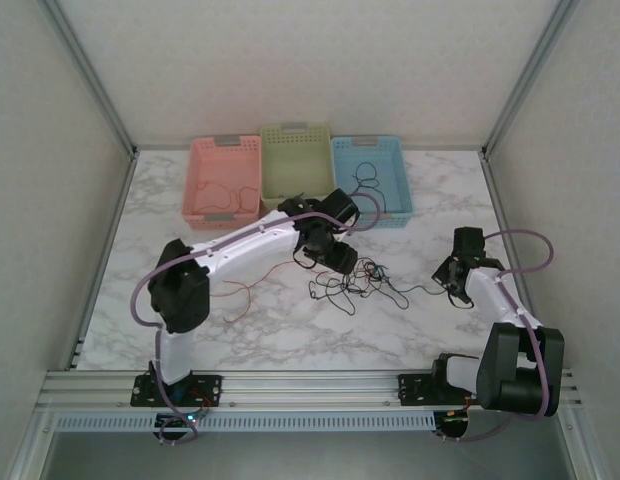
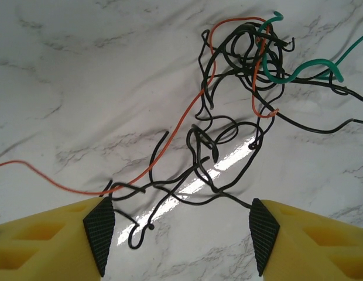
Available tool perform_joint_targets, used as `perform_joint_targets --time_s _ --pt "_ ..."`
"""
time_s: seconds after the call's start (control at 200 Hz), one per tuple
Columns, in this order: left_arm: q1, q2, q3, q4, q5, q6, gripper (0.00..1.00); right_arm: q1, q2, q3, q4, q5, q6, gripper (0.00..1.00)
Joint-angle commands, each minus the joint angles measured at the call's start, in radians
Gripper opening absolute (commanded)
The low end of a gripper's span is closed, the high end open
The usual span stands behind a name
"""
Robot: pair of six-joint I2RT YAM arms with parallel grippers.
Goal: Untangle the cables
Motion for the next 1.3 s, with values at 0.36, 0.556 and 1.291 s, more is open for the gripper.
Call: perform_joint_targets --time_s 0.36,0.556,1.291 --pt "0.033 0.253 0.25 -0.142 0.094 0.118 0.54 -0.005 -0.016 -0.012 0.003 -0.001 -0.009 0.0" --pt "0.053 0.296 0.257 -0.144 0.106 0.119 0.5 -0.006 -0.011 -0.012 0.004 -0.004 -0.008 0.0" --pt "0.067 0.254 0.202 -0.104 0.078 0.09 0.04 -0.006 -0.015 -0.013 0.004 -0.006 -0.01 0.0"
